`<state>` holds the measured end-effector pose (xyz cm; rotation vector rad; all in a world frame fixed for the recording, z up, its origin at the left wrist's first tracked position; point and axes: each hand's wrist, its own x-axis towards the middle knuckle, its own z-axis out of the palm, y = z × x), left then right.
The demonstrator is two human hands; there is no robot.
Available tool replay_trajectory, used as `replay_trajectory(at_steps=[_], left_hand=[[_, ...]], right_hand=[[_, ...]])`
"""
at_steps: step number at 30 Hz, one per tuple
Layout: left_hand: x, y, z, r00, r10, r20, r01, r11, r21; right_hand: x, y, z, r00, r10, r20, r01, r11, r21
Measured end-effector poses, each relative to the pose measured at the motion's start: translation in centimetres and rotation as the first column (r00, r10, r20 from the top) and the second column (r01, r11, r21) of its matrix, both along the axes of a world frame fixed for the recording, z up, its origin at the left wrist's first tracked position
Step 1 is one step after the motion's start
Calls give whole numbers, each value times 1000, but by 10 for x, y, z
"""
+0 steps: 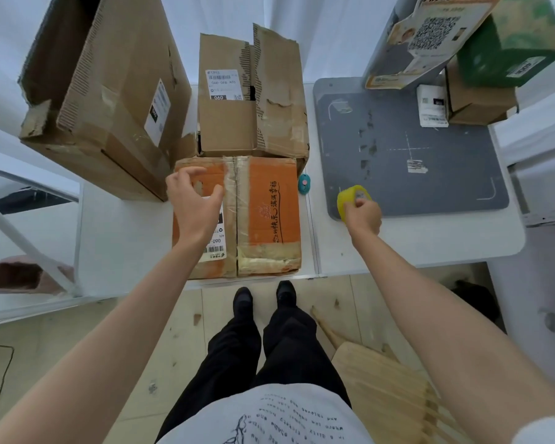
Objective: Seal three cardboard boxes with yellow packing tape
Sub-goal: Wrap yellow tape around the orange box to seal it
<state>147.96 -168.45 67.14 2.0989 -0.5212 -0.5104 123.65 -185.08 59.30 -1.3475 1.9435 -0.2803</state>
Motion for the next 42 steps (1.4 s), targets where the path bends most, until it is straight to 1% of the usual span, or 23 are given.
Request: replay_trajectory(at_steps=[2, 5, 7, 9, 11, 13, 15, 18, 20, 22, 24, 26, 27, 28, 29, 30, 31, 32, 34, 36, 38, 40, 42], left_hand=[[-6, -8, 8, 999, -32, -11, 32, 999, -26], [-15, -17, 20, 989, -105, -103, 102, 994, -33], [-20, -19, 26, 963, -178, -204, 178, 984, -17], [-25, -18, 32, 923, -240, -302, 243, 970, -30], [-28, -14, 36, 888, -284, -361, 280, 958, -64], [-26, -11, 37, 855, -324, -405, 317, 944, -86], [-24, -5, 37, 817, -365, -447, 359, 928, -103], [-27, -3, 39, 782, -407, -473, 383, 911, -152], [-30, -3, 41, 830, -373, -414, 346, 927, -141], [-30, -2, 42, 880, -346, -326, 321, 938, -130], [-27, 0, 43, 910, -331, -252, 305, 943, -135], [-22, 2, 46, 928, -327, -181, 304, 942, -140], [-19, 2, 48, 931, -330, -153, 311, 941, -136], [-15, 3, 51, 932, -339, -126, 325, 938, -123], [-12, 3, 52, 930, -353, -100, 343, 933, -107], [-8, 3, 52, 924, -374, -76, 367, 926, -92], [-5, 3, 53, 914, -400, -63, 395, 915, -80], [-3, 3, 54, 900, -431, -59, 427, 901, -72], [1, 6, 58, 864, -499, -60, 496, 866, -63], [6, 10, 57, 824, -563, -64, 560, 826, -62], [11, 15, 57, 800, -594, -83, 586, 804, -97], [15, 19, 60, 829, -542, -136, 526, 840, -136], [19, 22, 66, 867, -475, -154, 462, 880, -111]], right_hand=[[9, 0, 25, 968, -160, 195, 160, 987, 18], [23, 7, 56, 843, -306, 442, 276, 952, 132], [35, 16, 77, 715, -382, 585, 302, 924, 234], [46, 25, 98, 511, -481, 712, 297, 877, 379], [52, 33, 114, 297, -584, 756, 212, 812, 544], [56, 42, 125, 160, -670, 725, 109, 742, 661], [61, 53, 131, 78, -728, 681, 28, 685, 728], [69, 70, 139, 17, -764, 645, -23, 645, 764], [73, 78, 142, 24, -760, 650, -48, 648, 760], [75, 83, 143, 75, -744, 664, -78, 660, 747], [74, 85, 142, 165, -700, 695, -107, 687, 718], [71, 84, 141, 294, -580, 760, -145, 758, 636], [69, 83, 140, 372, -476, 797, -182, 805, 565], [68, 82, 139, 483, -316, 817, -233, 853, 468], [69, 83, 140, 608, -96, 788, -307, 887, 344], [70, 82, 140, 696, 143, 704, -393, 896, 207], [72, 83, 140, 717, 338, 610, -483, 871, 86], [74, 83, 142, 688, 478, 545, -573, 820, 4], [77, 82, 146, 609, 607, 510, -698, 716, -20], [75, 82, 149, 586, 615, 528, -730, 683, 15], [72, 84, 148, 599, 579, 553, -701, 713, 14], [69, 90, 141, 607, 535, 588, -662, 750, 0], [68, 96, 134, 618, 499, 608, -624, 782, -8]])
